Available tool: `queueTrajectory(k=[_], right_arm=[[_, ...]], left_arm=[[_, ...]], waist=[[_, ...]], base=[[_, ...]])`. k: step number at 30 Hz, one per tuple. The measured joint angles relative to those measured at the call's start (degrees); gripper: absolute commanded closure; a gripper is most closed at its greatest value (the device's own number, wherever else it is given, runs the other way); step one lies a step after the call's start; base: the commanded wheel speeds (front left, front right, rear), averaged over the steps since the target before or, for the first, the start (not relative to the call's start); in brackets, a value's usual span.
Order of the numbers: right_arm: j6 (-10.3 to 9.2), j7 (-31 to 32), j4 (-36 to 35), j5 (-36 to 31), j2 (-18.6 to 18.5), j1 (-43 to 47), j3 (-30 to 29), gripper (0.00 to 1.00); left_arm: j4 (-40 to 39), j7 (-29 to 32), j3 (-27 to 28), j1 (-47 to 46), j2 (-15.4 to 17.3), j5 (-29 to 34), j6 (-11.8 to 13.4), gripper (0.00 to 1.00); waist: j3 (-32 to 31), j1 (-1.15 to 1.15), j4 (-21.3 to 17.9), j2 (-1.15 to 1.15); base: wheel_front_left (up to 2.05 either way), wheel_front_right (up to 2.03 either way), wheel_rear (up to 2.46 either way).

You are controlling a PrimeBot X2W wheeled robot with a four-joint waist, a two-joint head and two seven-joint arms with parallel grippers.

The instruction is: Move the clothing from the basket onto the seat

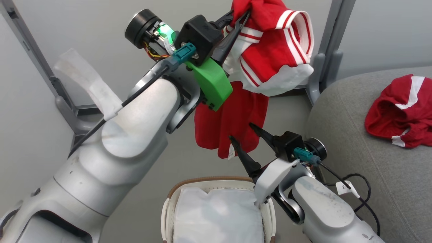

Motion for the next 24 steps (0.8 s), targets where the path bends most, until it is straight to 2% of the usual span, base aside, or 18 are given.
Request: queueTrajectory(k=[6, 12, 17, 18, 19, 21, 24], right_arm=[[0.00, 0.00, 4.30, 0.71, 0.05, -3.02, -0.22, 0.00], [0.00, 0.00, 7.38, 0.32, 0.01, -4.81, -4.78, 0.00], [0.00, 0.00, 8.00, -2.81, 0.03, -6.05, -9.10, 0.00], [0.00, 0.00, 7.98, -3.53, 0.02, -6.33, -9.96, 0.08], [0.00, 0.00, 7.88, -4.22, 0.03, -6.49, -11.03, 0.52], [0.00, 0.00, 7.82, -5.26, 0.00, -6.49, -12.26, 1.00], [0.00, 0.00, 7.35, -6.08, 0.02, -6.47, -13.10, 1.00]], left_arm=[[0.49, 0.00, -1.03, -0.69, -3.00, -0.44, 0.25, 1.00], [-0.23, 0.48, -2.00, -0.77, -4.54, -1.34, 0.81, 1.00], [-1.66, 1.20, -2.67, -0.62, -5.21, -2.46, 1.29, 1.00], [-1.96, 1.24, -2.74, -0.56, -5.28, -2.70, 1.45, 1.00], [-2.30, 1.38, -2.81, -0.52, -5.36, -2.98, 1.58, 1.00], [-2.61, 1.42, -2.83, -0.48, -5.42, -3.22, 1.71, 1.00], [-2.63, 1.72, -2.67, -0.08, -5.10, -3.57, 2.27, 1.00]], waist=[[-0.22, 0.00, 0.93, 0.00], [-0.42, 0.00, 1.78, 0.00], [-0.47, 0.00, 2.49, 0.00], [-0.46, 0.00, 2.61, 0.00], [-0.42, 0.00, 2.75, 0.00], [-0.32, 0.00, 2.99, 0.00], [-0.04, 0.00, 3.12, 0.00]], base=[[0.00, 0.00, 0.00], [0.00, 0.00, 0.00], [0.00, 0.00, 0.00], [0.00, 0.00, 0.00], [0.00, 0.00, 0.00], [0.00, 0.00, 0.00], [0.00, 0.00, 0.00]])
